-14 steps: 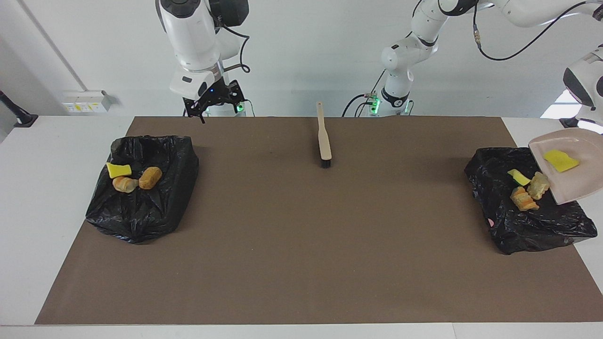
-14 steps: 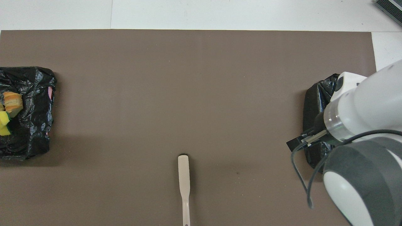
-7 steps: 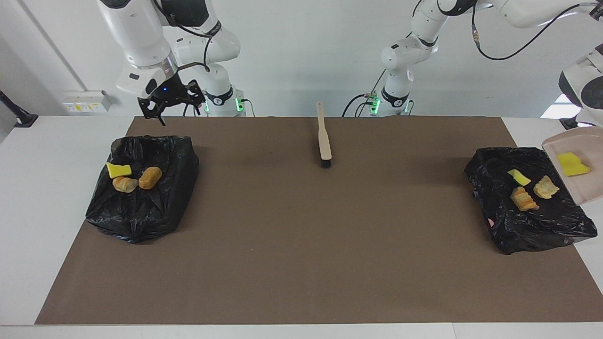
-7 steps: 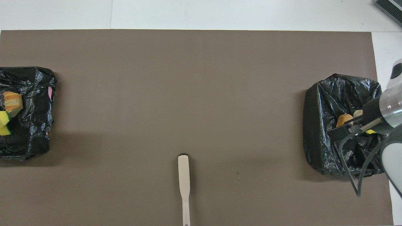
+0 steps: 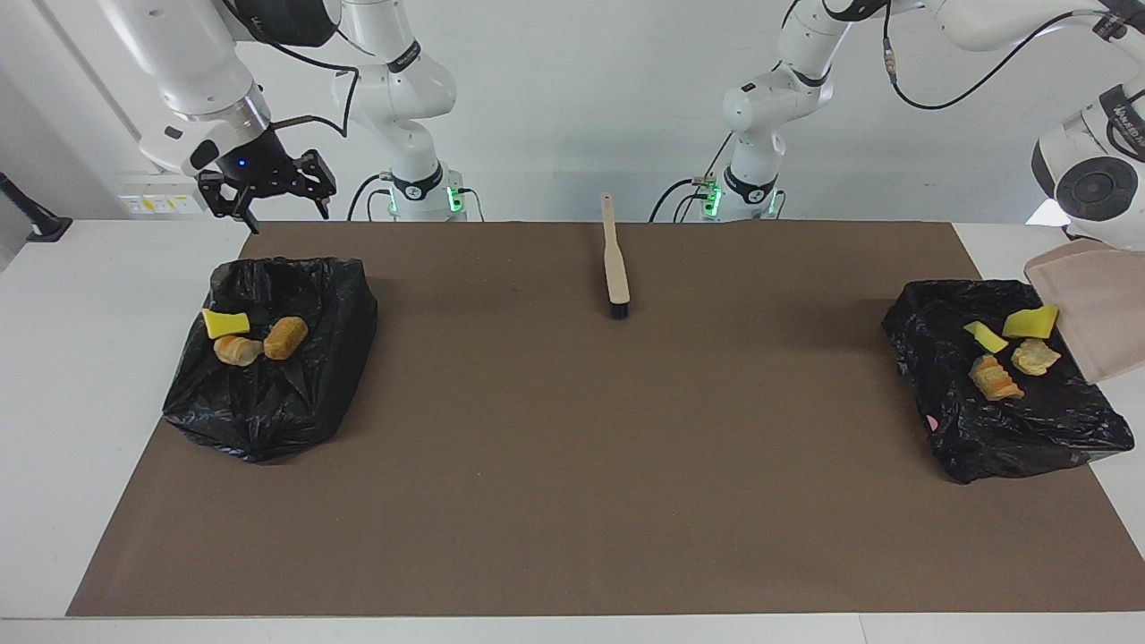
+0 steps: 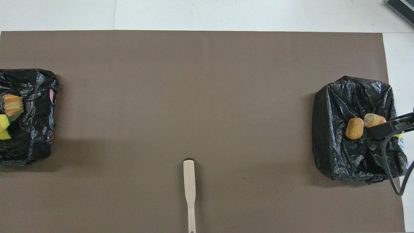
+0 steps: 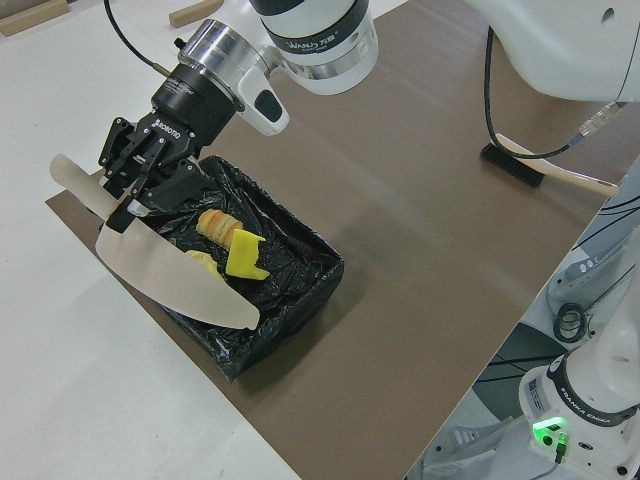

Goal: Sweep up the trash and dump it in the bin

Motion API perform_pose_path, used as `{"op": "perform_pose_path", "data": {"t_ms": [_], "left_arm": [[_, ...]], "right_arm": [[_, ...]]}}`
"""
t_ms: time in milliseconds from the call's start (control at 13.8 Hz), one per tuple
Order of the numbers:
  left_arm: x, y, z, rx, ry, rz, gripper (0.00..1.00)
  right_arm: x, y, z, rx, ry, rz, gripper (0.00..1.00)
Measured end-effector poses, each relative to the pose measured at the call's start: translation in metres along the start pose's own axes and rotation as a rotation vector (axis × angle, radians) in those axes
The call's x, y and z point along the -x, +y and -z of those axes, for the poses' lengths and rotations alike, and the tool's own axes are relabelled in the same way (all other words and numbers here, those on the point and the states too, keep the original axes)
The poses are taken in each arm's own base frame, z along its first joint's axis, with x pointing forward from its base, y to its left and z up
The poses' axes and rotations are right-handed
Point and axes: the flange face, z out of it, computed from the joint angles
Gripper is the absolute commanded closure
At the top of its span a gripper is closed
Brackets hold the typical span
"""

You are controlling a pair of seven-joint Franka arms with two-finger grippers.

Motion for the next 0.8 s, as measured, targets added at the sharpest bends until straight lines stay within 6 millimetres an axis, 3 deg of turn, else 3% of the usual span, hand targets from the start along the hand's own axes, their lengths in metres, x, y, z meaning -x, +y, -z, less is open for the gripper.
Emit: {"op": "perform_pose_path", "data": {"t_ms": [145,289,578,795], "left_arm": [[0.000,0.002,0.003,-0.002,-0.008,-0.003,1.00],[0.003,0.003,0.005,-0.006,-0.012,0.003,1.00],[0.023,0.004,0.021,-0.032,-0.012,0.054,1.00],[0.025,0.003,0.036,-0.054,0.069,0.106,1.00]], "right_arm": [[0.008,0.023,0.006,0.002,0.013,-0.037,0.00],[0.012,0.032,0.014,0.006,0.029,-0.053,0.00],[0.007,0.012,0.023,0.009,0.039,-0.141,0.00],[0.006,0.009,0.024,0.009,0.041,-0.174,0.00]]}}
